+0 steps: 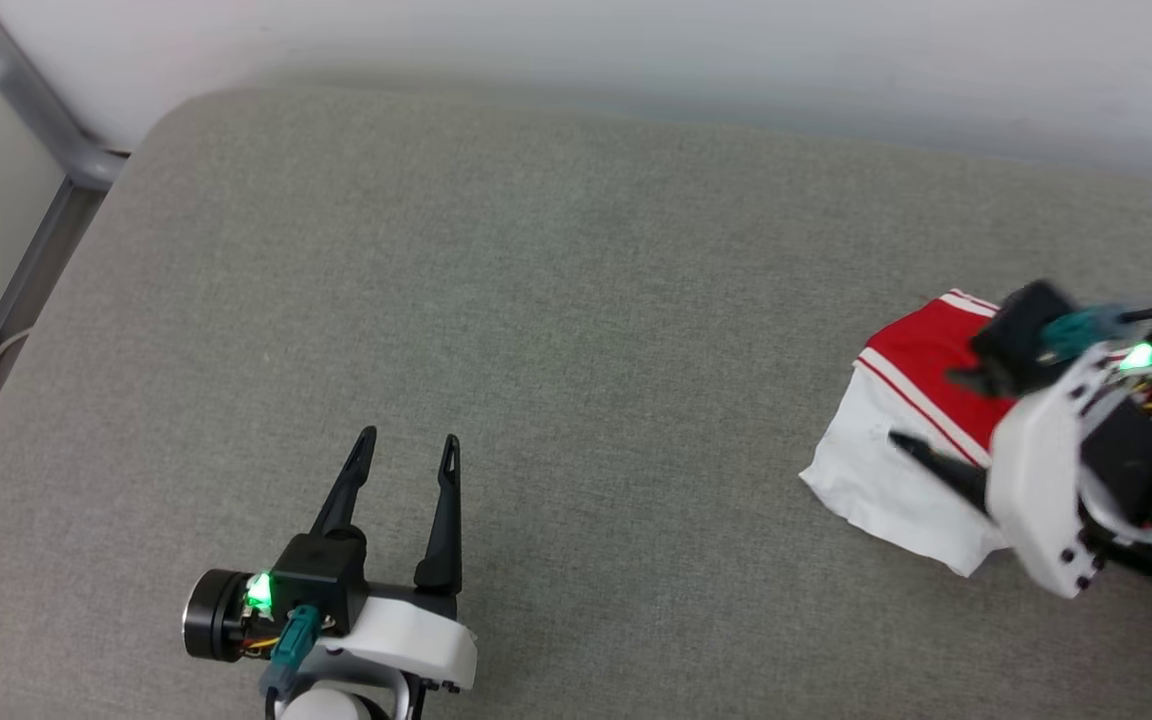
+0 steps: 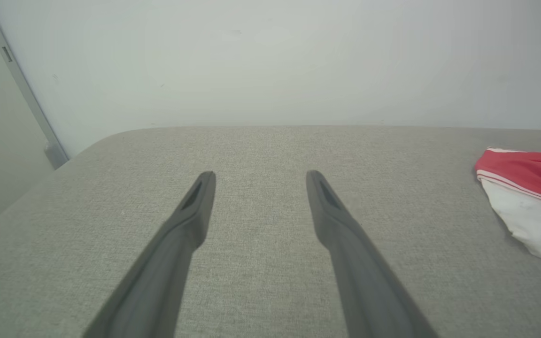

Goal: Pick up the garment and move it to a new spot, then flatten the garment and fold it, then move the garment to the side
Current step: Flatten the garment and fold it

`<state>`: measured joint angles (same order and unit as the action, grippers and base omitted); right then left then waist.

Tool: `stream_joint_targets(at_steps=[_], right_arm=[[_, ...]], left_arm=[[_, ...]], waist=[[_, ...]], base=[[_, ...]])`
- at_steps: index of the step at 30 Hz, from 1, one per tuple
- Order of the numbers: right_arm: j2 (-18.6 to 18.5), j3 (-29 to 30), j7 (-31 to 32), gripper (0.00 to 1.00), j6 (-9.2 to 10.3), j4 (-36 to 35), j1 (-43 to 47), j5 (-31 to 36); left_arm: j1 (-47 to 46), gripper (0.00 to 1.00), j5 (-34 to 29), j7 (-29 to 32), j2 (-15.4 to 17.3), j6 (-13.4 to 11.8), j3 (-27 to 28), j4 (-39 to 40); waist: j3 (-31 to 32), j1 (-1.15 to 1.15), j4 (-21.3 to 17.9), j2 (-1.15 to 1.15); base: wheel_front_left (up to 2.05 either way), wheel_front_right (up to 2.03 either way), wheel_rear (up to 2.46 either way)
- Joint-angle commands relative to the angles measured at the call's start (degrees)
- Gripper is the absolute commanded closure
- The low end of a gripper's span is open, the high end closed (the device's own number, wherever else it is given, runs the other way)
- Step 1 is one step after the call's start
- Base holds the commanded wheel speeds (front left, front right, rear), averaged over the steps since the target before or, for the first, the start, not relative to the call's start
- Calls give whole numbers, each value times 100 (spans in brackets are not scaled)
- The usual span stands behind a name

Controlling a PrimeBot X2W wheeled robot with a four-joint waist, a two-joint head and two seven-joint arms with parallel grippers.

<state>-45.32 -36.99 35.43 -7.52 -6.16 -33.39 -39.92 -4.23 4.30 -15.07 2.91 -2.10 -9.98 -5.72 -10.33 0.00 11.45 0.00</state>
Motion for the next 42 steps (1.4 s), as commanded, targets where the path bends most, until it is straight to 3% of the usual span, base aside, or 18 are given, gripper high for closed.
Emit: stream_joint_targets(at_steps=[1,4,8,15,19,20,21,30,36,42], right_arm=[[-27,-293,314,0,6,12,-198,-68],[77,-797,793,0,6,228,-513,-208],[251,-1357,977,0,6,787,-804,-194],[446,-2333,763,0,5,2005,-803,-178],[521,-2517,285,0,9,2379,-842,-202],[550,-2459,96,92,10,2433,-891,-211],[570,-2383,-88,100,10,2475,-956,-207],[755,-1231,-1690,100,6,2478,-1363,-296],[1049,-792,-1930,100,5,2186,-1701,-140],[1836,-1046,-1858,100,5,2301,-2105,136]], left_arm=[[-110,0,44,-15,-6,-23,-25,12],[-193,0,103,-15,-5,-56,-102,21],[-310,0,196,-15,-5,-103,-183,36],[-437,0,277,-15,-5,-155,-256,1],[-401,0,270,-15,-5,-179,-213,-14],[-384,0,256,-15,-5,-184,-186,-24],[-375,0,244,-15,-5,-182,-165,-34],[-291,0,143,-15,-5,-154,-115,-6],[-260,0,117,-15,-5,-115,-95,23],[-315,0,167,-15,-5,-115,-139,34]], waist=[[-122,0,91,0],[-281,0,186,0],[-501,0,320,0],[-679,0,460,0],[-659,0,433,0],[-641,0,409,0],[-619,0,386,0],[-380,0,287,0],[-365,0,356,0],[-491,0,467,0]], base=[[0,0,0],[0,0,0],[0,0,0],[0,0,0],[0,0,0],[0,0,0],[0,0,0],[0,0,0],[0,0,0],[0,0,0]])
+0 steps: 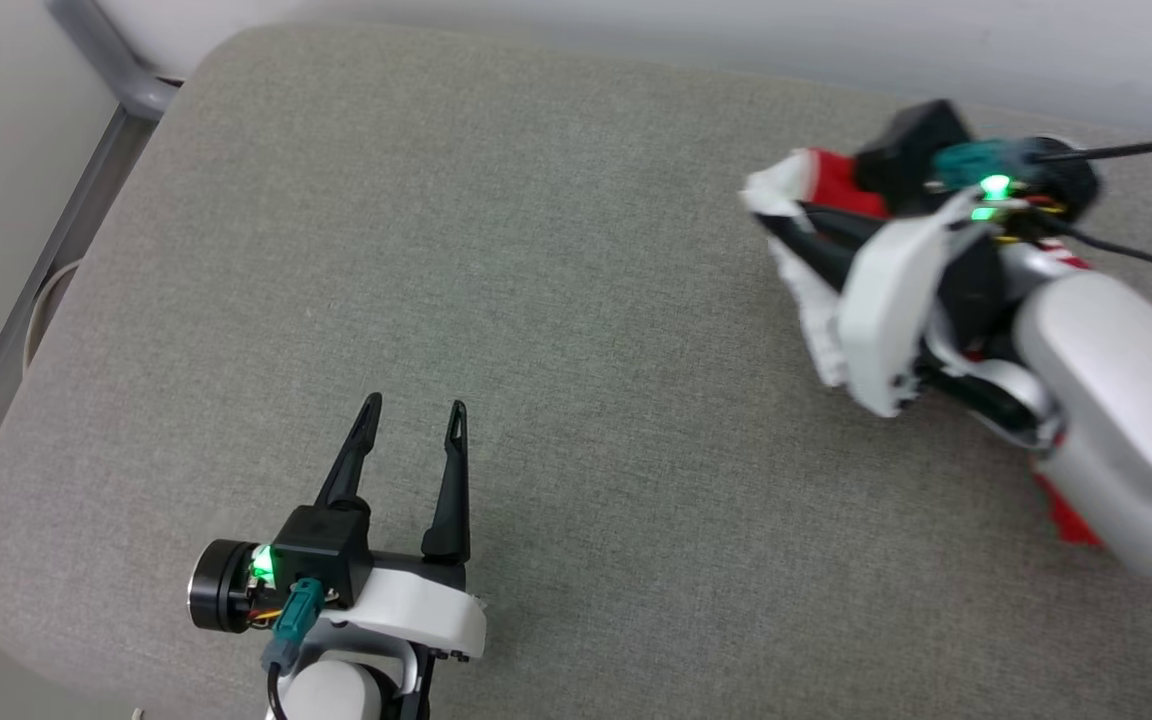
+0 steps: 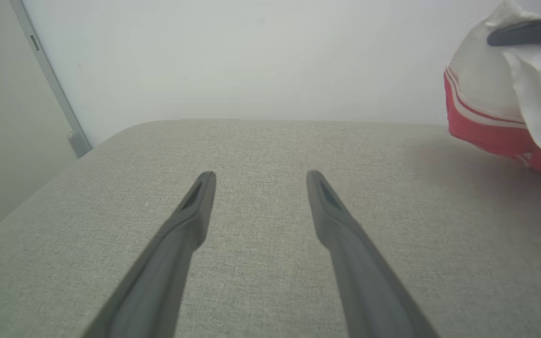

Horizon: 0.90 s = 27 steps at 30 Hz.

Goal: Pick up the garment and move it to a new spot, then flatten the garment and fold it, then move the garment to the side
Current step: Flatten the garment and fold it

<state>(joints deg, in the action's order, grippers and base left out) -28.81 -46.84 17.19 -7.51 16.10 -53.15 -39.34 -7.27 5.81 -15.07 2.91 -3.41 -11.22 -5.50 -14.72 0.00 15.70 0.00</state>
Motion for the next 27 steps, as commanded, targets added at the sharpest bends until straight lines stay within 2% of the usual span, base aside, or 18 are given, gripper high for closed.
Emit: stream_joint_targets(at_steps=[1,2,5,8,12,16,21,22,23,24,27], right_arm=[[346,-144,-45,100,4,169,-186,114],[346,-144,-45,100,4,169,-186,114],[831,-492,-116,100,4,549,-299,231],[1232,-999,-131,100,4,1006,-265,243],[1556,-1712,-72,100,4,1622,-72,104],[1646,-2342,199,100,2,2135,135,-208],[1690,-2573,27,100,3,2572,240,-375],[1713,-2563,-145,71,3,2607,210,-399],[1745,-2518,-353,15,6,2631,169,-418],[1759,-2465,-584,0,8,2650,113,-404],[1728,-2306,-1274,0,6,2621,46,-331]], left_arm=[[-34,0,32,-15,-6,15,-32,8],[-34,0,32,-15,-6,15,-32,8],[-80,0,60,-15,-6,-4,-57,-14],[-113,0,95,-15,-5,-22,-76,-33],[-125,0,128,-15,-5,-56,-98,-53],[-146,0,145,-15,-6,-67,-133,-69],[-163,0,126,-15,-5,-78,-122,-91],[-148,0,110,-15,-4,-80,-108,-97],[-122,0,97,-15,-5,-79,-97,-102],[-100,0,87,-15,-5,-74,-78,-100],[-25,0,30,-15,-5,-55,-23,-93]], waist=[[-85,0,71,0],[-85,0,71,0],[-165,0,140,0],[-238,0,203,0],[-312,0,254,0],[-349,0,290,0],[-321,0,268,0],[-289,0,251,0],[-253,0,232,0],[-218,0,211,0],[-77,0,124,0]], base=[[0,0,0],[0,0,0],[0,0,0],[0,0,0],[0,0,0],[0,0,0],[0,0,0],[0,0,0],[0,0,0],[0,0,0],[0,0,0]])
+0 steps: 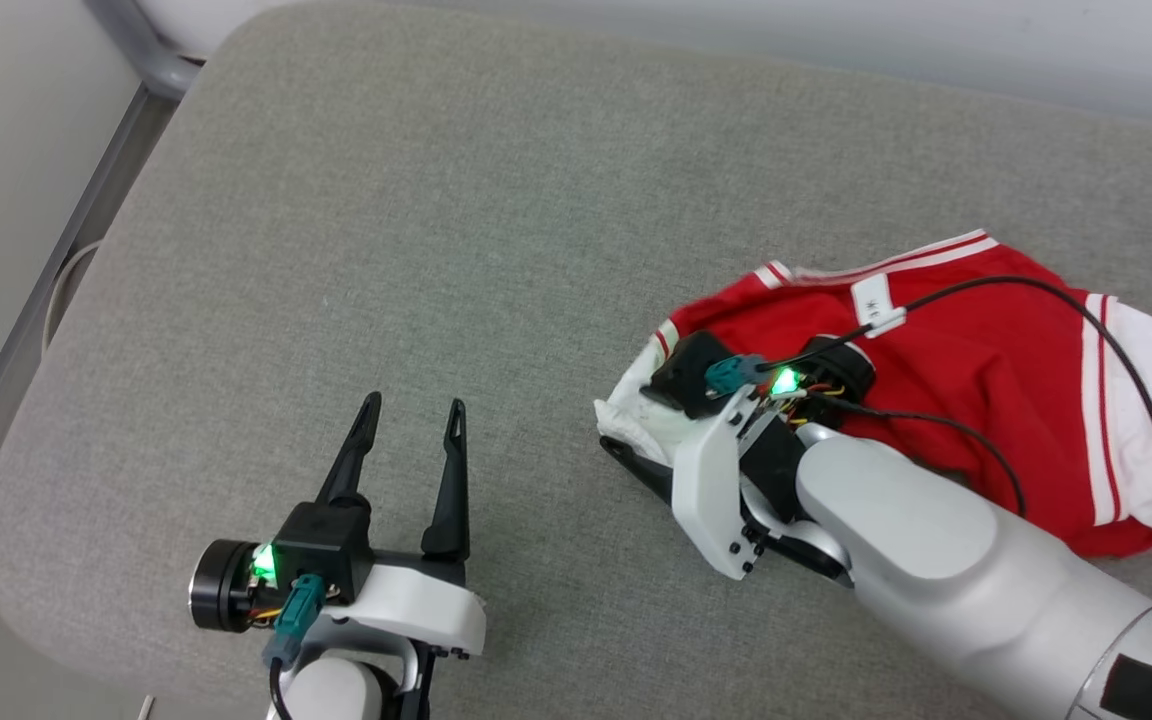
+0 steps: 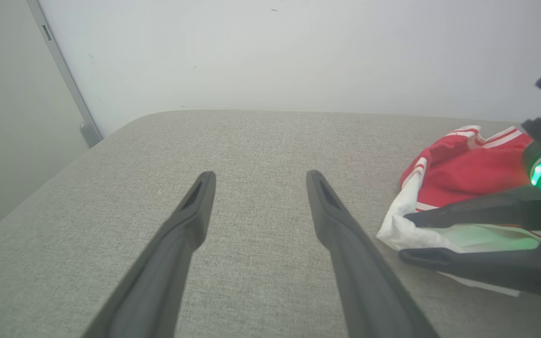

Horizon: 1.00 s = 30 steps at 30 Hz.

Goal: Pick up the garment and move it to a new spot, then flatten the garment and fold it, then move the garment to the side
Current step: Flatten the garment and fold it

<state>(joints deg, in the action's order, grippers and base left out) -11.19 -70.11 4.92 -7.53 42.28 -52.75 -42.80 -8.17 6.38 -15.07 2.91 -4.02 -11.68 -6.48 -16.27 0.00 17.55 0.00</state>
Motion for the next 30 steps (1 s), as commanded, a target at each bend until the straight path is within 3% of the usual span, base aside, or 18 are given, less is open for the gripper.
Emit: stream_joint_targets(at_steps=[1,3,8,15,20,24,30], right_arm=[[-61,81,-228,0,7,-37,32,16],[-274,398,-781,0,8,-125,117,99],[-731,1265,-1459,0,7,-393,342,333],[-1662,3084,-1661,0,7,-997,945,1007],[-2287,4326,-963,0,7,-1919,1415,1322],[-2689,5040,22,0,7,-2673,1797,1259],[-3461,5354,1953,0,7,-3269,2280,981]], left_arm=[[87,0,-47,-15,-4,14,50,10],[160,0,-123,-15,-6,35,136,58],[323,0,-259,-15,-3,73,286,145],[535,0,-386,-15,-3,102,424,305],[609,0,-436,-15,3,131,493,418],[567,0,-471,-15,3,159,487,479],[406,0,-467,-15,2,197,450,546]], waist=[[136,0,-100,0],[298,0,-238,0],[554,0,-497,0],[775,0,-770,0],[750,0,-895,0],[653,0,-919,0],[446,0,-871,0]], base=[[0,0,0],[0,0,0],[0,0,0],[0,0,0],[0,0,0],[0,0,0],[0,0,0]])
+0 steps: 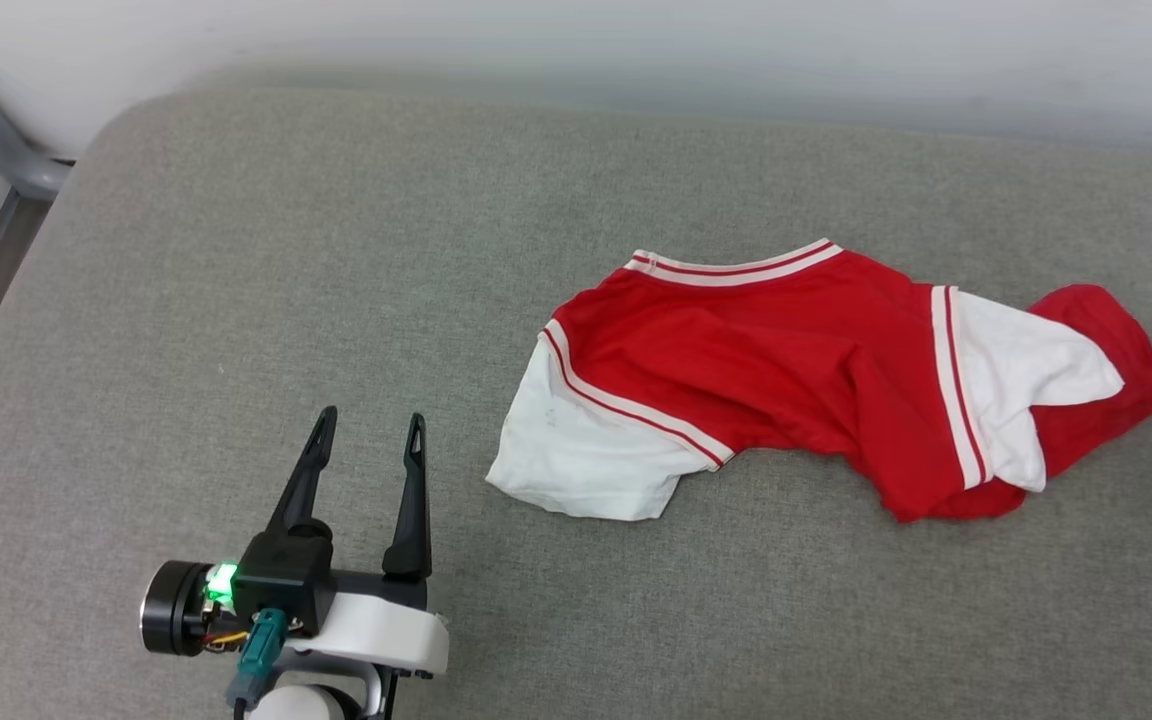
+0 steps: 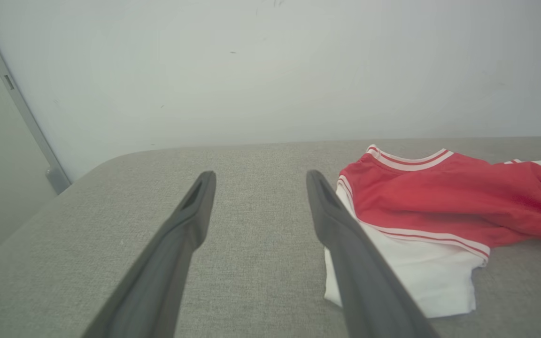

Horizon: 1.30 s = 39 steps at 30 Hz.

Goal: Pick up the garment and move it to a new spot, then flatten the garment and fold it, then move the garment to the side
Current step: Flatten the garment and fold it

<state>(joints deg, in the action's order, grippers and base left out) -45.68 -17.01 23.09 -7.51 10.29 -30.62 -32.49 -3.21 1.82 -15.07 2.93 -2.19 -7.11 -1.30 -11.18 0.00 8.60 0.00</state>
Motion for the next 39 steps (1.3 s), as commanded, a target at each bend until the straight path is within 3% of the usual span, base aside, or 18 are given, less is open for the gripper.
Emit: stream_joint_targets(at_steps=[1,6,11,20,25,29,30,31,39], right_arm=[[-113,100,421,0,5,-99,123,-95],[-383,288,1588,0,5,-202,313,-282],[-345,439,2103,0,5,-106,300,-188],[227,361,2150,0,4,778,-85,224],[216,99,2101,0,7,1262,123,428],[409,35,1913,0,2,1532,320,131],[452,57,1786,76,2,1508,311,52],[488,65,1686,100,2,1472,311,-29],[237,365,815,100,4,551,478,-507]], left_arm=[[-105,0,-8,-15,0,21,-14,40],[-245,0,22,-15,-2,45,-68,47],[-404,0,49,-15,-4,51,-114,57],[-680,0,99,-15,-6,23,-216,69],[-737,0,127,-15,-7,-3,-239,37],[-712,0,139,-15,-7,-45,-228,1],[-693,0,138,-15,-6,-43,-218,-7],[-673,0,135,-15,-7,-52,-208,-13],[-475,0,110,-15,-5,-58,-149,-76]], waist=[[-106,0,36,0],[-365,0,130,0],[-703,0,243,0],[-1194,0,397,0],[-1239,0,421,0],[-1176,0,382,0],[-1146,0,359,0],[-1108,0,330,0],[-575,0,117,0]], base=[[0,0,0],[0,0,0],[0,0,0],[0,0,0],[0,0,0],[0,0,0],[0,0,0],[0,0,0],[0,0,0]])
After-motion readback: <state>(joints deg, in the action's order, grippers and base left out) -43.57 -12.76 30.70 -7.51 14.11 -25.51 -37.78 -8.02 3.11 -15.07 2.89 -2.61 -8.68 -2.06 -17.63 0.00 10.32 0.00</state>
